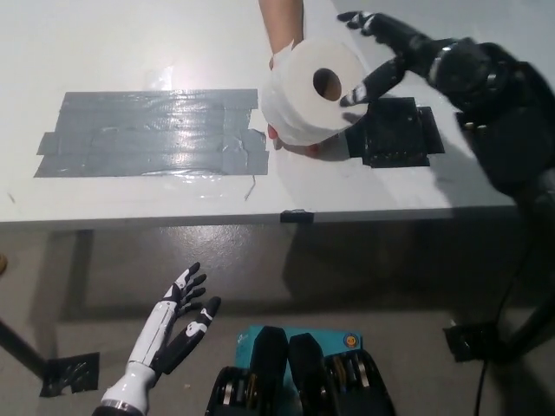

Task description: A person hands over a roll of toilet paper to the robot , and the robot inserts its right thumb into the hole in the centre to grab the roll, and then places it on the balck area on the desk.

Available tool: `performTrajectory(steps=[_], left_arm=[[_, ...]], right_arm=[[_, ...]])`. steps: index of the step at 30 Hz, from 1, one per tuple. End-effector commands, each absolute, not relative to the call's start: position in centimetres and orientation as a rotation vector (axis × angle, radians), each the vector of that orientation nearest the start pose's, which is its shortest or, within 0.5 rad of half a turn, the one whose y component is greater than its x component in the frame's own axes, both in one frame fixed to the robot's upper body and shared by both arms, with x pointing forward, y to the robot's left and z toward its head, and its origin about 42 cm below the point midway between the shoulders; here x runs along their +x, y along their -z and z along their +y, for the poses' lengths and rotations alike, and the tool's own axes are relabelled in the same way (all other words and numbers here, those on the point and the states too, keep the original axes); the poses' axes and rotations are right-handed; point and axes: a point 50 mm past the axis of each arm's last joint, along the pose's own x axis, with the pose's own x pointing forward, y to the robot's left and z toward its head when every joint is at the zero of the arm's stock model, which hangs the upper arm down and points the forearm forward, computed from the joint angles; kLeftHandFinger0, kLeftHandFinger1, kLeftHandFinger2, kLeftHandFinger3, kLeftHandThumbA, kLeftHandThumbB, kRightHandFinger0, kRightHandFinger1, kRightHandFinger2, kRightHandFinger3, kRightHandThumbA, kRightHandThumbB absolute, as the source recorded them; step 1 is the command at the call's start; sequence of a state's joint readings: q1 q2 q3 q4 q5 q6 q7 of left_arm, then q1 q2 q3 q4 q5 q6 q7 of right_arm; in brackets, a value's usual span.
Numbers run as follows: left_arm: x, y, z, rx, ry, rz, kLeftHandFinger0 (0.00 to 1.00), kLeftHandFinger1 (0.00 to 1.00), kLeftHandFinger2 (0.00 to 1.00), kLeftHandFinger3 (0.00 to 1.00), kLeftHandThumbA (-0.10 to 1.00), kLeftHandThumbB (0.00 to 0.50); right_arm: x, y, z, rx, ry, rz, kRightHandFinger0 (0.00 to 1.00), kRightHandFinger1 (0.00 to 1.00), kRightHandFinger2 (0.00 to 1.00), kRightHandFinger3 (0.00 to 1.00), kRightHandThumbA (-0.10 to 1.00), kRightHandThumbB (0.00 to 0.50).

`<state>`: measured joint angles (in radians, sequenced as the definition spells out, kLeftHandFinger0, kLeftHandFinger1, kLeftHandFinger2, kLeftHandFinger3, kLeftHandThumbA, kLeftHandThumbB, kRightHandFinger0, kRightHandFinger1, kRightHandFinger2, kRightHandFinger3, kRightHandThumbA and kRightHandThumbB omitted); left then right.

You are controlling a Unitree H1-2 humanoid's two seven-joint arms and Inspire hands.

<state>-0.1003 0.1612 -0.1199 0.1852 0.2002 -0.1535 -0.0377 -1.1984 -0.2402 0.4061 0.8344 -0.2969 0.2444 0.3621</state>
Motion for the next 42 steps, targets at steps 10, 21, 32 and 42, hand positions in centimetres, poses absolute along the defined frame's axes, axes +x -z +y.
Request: performTrajectory(steps=[10, 21, 32, 42], left_arm=[[32.3, -9.6, 22.0, 0.406, 0.23, -0.156, 0.86, 0.88, 0.9, 1.0, 0.72, 0.026], [32.6, -9.7, 22.0, 0.409, 0.245, -0.163, 0.83, 0.84, 0.88, 0.99, 0.56, 0.017], [32.7, -9.8, 22.1, 0.4, 0.254, -0.162, 0.84, 0.85, 0.89, 0.98, 0.46, 0.0], [32.7, -9.9, 21.9, 0.405, 0.251, -0.155, 0.82, 0.84, 0.88, 0.98, 0.49, 0.002]], right_arm=[[58.2, -39.8, -10.5, -0.98, -0.379, -0.127, 1.0, 1.0, 1.0, 1.0, 1.0, 0.371], [58.6, -42.8, -11.6, -0.968, -0.343, -0.188, 1.0, 1.0, 1.0, 1.0, 1.0, 0.356], [58.7, -46.0, -13.4, -0.986, -0.305, -0.211, 1.0, 1.0, 1.0, 1.0, 1.0, 0.342], [58.7, -44.0, -12.5, -0.905, -0.34, -0.193, 1.0, 1.0, 1.0, 1.0, 1.0, 0.334]])
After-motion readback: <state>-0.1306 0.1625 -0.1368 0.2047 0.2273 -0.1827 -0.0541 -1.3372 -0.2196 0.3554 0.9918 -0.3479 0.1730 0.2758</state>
